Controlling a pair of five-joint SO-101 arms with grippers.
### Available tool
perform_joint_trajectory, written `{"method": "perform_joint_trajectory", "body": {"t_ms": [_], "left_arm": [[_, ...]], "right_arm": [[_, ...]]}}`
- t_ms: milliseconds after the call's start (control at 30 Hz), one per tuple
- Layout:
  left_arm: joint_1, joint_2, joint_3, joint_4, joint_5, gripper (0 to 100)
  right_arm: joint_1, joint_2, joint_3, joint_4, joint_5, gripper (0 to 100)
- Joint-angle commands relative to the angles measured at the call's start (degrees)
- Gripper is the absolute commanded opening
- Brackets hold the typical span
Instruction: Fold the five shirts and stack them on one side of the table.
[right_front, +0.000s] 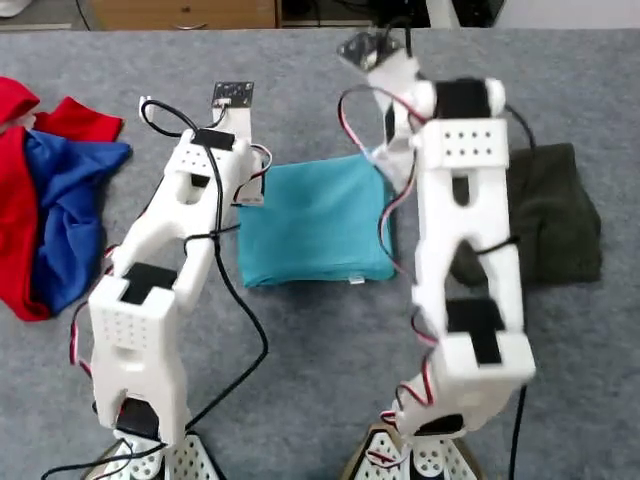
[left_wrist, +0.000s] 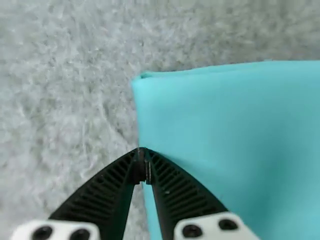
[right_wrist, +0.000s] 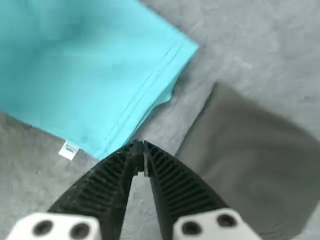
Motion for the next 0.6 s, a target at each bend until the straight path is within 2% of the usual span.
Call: {"method": "perform_joint_trajectory", "body": {"t_ms": [0, 133, 267, 433, 567], "left_arm": [[-0.6, 1.2, -4.0, -0.2, 0.2, 2], [-0.6, 2.2, -4.1, -0.2, 0.2, 2], [-0.6, 2.4, -3.8, -0.2, 0.2, 2], [-1.1, 2.4, -3.9, -0.2, -0.3, 2], [-1.3, 2.0, -3.7, -0.1, -0.4, 2]], "right_arm": [[-0.7, -8.0, 20.4, -9.9, 0.5, 0.2], [-0.3, -9.6, 38.7, -21.4, 0.5, 0.2], [0.3, -9.6, 49.8, -31.0, 1.6, 0.2], [0.5, -10.2, 51.9, -31.9, 2.0, 0.2], [1.6, -10.2, 48.0, -29.5, 1.9, 0.2]]}}
